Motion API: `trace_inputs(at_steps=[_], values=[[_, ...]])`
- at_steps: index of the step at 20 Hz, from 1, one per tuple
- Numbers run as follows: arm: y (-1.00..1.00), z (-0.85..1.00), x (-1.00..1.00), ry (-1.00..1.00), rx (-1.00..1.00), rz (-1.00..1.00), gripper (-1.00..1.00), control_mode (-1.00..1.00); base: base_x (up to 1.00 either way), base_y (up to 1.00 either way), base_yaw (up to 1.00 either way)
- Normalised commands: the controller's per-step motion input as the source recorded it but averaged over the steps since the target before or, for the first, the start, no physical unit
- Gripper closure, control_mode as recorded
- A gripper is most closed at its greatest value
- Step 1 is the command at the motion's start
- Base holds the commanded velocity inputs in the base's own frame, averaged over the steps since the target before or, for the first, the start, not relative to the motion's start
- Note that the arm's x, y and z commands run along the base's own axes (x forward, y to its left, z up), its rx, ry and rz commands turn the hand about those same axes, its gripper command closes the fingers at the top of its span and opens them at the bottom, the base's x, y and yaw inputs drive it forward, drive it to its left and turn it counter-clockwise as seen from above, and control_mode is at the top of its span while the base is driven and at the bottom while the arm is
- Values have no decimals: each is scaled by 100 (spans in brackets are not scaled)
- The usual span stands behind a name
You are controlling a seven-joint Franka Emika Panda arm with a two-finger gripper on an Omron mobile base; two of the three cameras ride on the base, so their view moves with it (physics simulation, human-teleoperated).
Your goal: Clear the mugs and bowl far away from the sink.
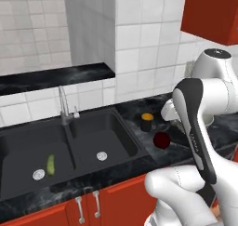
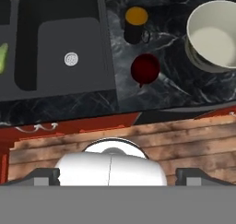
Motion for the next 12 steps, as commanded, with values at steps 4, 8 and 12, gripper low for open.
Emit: trace_inputs(at_steps=[4,8,12], values=[[0,0,0,0,0,0,-100,100,0,-1,-25],[0,0,0,0,0,0,-100,100,5,0,-23],[0,0,0,0,0,0,-100,100,8,0,-19]])
